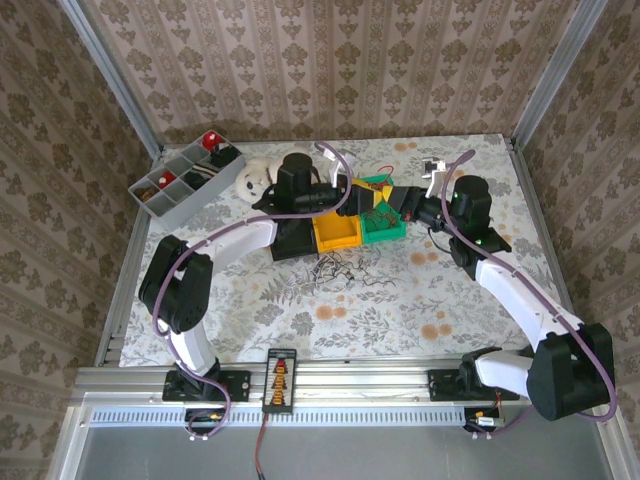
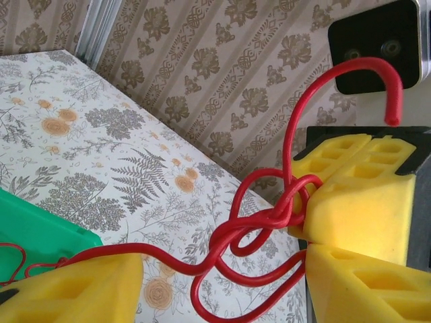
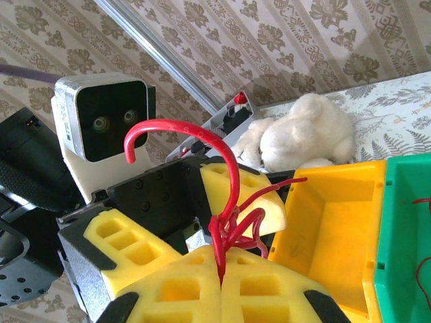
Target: Untangle the cables
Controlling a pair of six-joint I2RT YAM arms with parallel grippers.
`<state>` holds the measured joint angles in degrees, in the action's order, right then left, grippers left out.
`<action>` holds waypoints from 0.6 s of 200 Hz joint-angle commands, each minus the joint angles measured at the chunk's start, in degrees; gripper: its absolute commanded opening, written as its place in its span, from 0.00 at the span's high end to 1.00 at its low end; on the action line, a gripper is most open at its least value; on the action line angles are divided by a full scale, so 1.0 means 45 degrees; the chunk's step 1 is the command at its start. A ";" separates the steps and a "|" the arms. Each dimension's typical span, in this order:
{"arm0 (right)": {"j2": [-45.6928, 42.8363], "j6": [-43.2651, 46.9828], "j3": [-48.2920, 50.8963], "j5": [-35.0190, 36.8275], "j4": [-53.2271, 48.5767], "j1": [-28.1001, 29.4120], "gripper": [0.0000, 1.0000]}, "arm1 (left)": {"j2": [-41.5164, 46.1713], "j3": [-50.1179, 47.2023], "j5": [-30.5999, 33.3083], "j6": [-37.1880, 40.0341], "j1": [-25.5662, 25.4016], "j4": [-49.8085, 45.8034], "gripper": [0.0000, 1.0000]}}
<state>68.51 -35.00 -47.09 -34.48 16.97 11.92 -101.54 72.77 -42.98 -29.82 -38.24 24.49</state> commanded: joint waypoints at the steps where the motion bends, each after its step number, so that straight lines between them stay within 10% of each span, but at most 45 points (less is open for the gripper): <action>1: -0.0247 -0.0431 0.0381 -0.0622 0.0257 0.0434 1.00 | -0.0131 0.0098 0.0683 -0.0365 0.0198 0.1440 0.38; 120: 0.0127 -0.0695 0.0240 0.0389 0.1287 0.0878 1.00 | -0.0134 0.0349 0.1275 0.0611 -0.0202 -0.0079 0.60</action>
<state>68.93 -37.58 -45.36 -30.44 19.18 14.35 -102.08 72.82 -40.14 -30.17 -38.28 27.38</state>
